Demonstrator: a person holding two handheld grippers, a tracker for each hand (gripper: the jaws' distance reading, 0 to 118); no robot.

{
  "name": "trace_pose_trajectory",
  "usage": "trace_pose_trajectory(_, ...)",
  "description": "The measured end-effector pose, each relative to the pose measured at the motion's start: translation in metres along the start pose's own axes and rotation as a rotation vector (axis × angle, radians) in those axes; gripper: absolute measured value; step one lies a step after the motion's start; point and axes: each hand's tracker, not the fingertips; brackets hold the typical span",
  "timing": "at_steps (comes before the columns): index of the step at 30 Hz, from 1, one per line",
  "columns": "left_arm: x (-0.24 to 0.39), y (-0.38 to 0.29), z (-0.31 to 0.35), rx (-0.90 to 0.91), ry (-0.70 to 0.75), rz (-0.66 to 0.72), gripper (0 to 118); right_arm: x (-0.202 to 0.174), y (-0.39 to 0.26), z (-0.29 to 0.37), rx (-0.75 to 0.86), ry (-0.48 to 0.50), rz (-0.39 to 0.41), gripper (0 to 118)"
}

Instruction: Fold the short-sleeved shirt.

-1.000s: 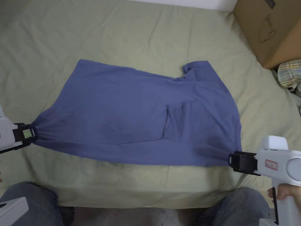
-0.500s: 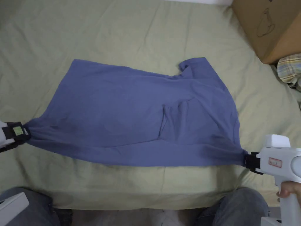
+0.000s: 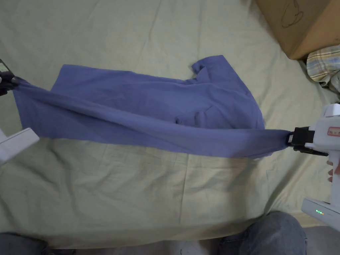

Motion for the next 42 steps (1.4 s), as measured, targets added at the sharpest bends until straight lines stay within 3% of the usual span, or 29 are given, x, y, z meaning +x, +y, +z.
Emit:
trace_pose_trajectory(6, 0.024, -0.004, -0.068, -0.082, 0.069, -0.042, 3, -0.003, 0.017, -0.041, -0.052, -0.067, -0.056, 1)
trace_pose_trajectory(11, 0.034, -0.023, -0.11, -0.159, 0.162, -0.071, 6, -0.005, 0.028, -0.078, -0.091, -0.101, -0.058, 1)
trace_pose_trajectory(15, 0.03, -0.025, -0.135, -0.173, 0.194, -0.056, 18, -0.009, 0.038, -0.098, -0.119, -0.136, -0.062, 1)
trace_pose_trajectory(16, 0.029, -0.023, -0.137, -0.168, 0.206, -0.064, 29, -0.01, 0.039, -0.1, -0.127, -0.151, -0.055, 1)
trace_pose_trajectory(17, 0.029, -0.023, -0.137, -0.164, 0.219, -0.08, 52, -0.01, 0.04, -0.102, -0.128, -0.152, -0.063, 2)
trace_pose_trajectory(18, 0.029, -0.022, -0.134, -0.158, 0.218, -0.096, 73, -0.01, 0.04, -0.1, -0.122, -0.147, -0.089, 8)
trace_pose_trajectory(19, 0.031, -0.022, -0.129, -0.14, 0.211, -0.113, 88, -0.008, 0.043, -0.098, -0.107, -0.155, -0.122, 20)
trace_pose_trajectory(20, 0.032, -0.019, -0.119, -0.105, 0.201, -0.139, 102, -0.008, 0.045, -0.093, -0.094, -0.157, -0.14, 45)
trace_pose_trajectory(22, 0.037, -0.016, -0.096, -0.025, 0.183, -0.193, 110, -0.009, 0.047, -0.079, -0.059, -0.153, -0.151, 82)
trace_pose_trajectory(23, 0.04, -0.015, -0.082, 0.017, 0.171, -0.225, 110, -0.011, 0.049, -0.066, -0.017, -0.161, -0.138, 90)
trace_pose_trajectory(25, 0.042, -0.012, -0.054, 0.102, 0.152, -0.301, 110, -0.019, 0.049, -0.04, 0.078, -0.172, -0.092, 90)
trace_pose_trajectory(27, 0.046, -0.02, -0.013, 0.211, 0.113, -0.392, 110, -0.031, 0.045, -0.006, 0.198, -0.145, 0.007, 90)
trace_pose_trajectory(30, 0.038, -0.037, 0.034, 0.364, 0.08, -0.499, 113, -0.053, 0.02, 0.046, 0.456, -0.112, 0.112, 93)
trace_pose_trajectory(32, 0.031, -0.054, 0.058, 0.424, 0.069, -0.548, 116, -0.067, 0.0, 0.075, 0.607, -0.083, 0.174, 105)
trace_pose_trajectory(36, 0.023, -0.093, 0.097, 0.46, 0.057, -0.626, 115, -0.09, -0.043, 0.113, 0.752, -0.007, 0.203, 109)
trace_pose_trajectory(39, 0.014, -0.116, 0.114, 0.452, 0.017, -0.667, 101, -0.101, -0.07, 0.123, 0.77, -0.003, 0.234, 109)
trace_pose_trajectory(41, 0.011, -0.131, 0.125, 0.457, 0.0, -0.667, 75, -0.106, -0.086, 0.127, 0.786, -0.011, 0.249, 103)
trace_pose_trajectory(42, 0.008, -0.137, 0.129, 0.465, -0.014, -0.657, 69, -0.108, -0.093, 0.128, 0.789, -0.008, 0.248, 98)
